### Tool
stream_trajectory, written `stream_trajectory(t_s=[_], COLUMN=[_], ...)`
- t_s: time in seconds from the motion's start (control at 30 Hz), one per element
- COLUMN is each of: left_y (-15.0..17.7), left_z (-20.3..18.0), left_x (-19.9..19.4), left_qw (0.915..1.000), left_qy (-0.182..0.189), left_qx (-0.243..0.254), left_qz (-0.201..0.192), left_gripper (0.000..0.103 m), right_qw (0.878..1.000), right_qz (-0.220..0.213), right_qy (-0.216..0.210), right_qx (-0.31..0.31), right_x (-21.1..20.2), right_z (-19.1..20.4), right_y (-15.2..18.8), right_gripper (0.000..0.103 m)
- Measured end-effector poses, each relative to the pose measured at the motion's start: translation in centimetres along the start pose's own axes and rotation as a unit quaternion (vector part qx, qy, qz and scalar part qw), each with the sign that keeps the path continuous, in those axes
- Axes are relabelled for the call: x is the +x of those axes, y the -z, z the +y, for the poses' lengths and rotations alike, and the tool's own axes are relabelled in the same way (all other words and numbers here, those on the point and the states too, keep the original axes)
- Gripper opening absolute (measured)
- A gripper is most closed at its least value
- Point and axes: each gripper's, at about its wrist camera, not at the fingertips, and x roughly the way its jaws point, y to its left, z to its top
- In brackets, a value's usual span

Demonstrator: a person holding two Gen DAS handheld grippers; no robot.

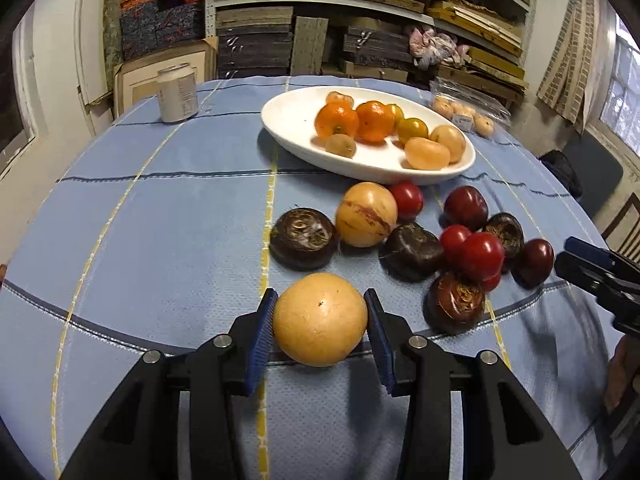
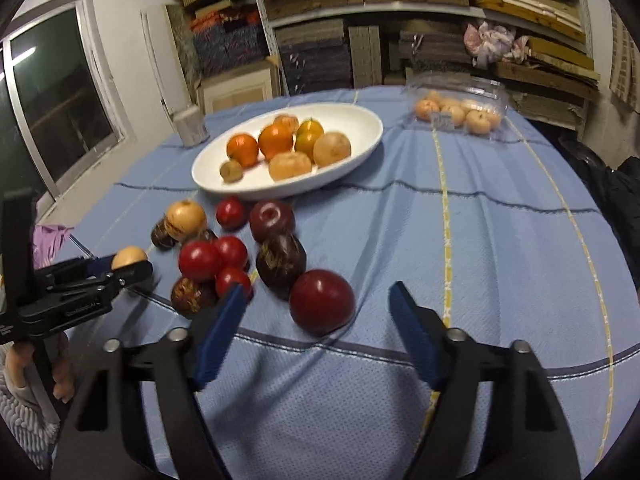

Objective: Organize fruits
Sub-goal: 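Grasp the large pale round fruit with left tool while right tool grasps the dark red apple, then carry both fruits onto the white plate and open both tools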

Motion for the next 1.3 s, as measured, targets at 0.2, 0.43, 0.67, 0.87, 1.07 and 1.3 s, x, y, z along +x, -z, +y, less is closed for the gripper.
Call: stream_trajectory(t_s=[0.2, 0.43, 0.67, 0.87, 1.07, 1.3], left_y=[0.1, 0.2, 0.2, 0.3, 0.2, -1.3], left_z=[-0.2, -0.7, -1.2, -1.1, -0.8, 0.0], left_x=[0.0, 0.4, 0.9, 1.2, 0.3, -2.1], left_qw=[1.0, 0.9998, 0.9995, 0.9994, 0.9998, 0.9985], left_qy=[0.003, 0.006, 0.008, 0.015, 0.016, 0.024], left_qx=[0.006, 0.016, 0.025, 0.02, 0.012, -0.013], left_qz=[0.0, 0.008, 0.017, 0.024, 0.001, -0.047], left_gripper=[0.044, 0.044, 0.044, 0.044, 0.044, 0.044], right_qw=[1.0, 0.998, 0.998, 0.999, 1.0, 1.0], right_qz=[0.007, 0.016, 0.041, 0.04, 0.026, -0.009], right_qy=[0.023, 0.033, 0.028, 0.02, 0.013, -0.013], right_qx=[-0.016, -0.041, -0.028, -0.021, -0.01, 0.016], right_x=[0.8, 1.7, 2.9, 2.8, 2.1, -0.2], right_z=[0.4, 1.3, 0.6, 0.3, 0.1, -0.3], right_y=[0.3, 0.1, -0.1, -0.1, 0.1, -0.4], right_gripper=[0.071, 0.061, 0.041, 0.04, 0.04, 0.039])
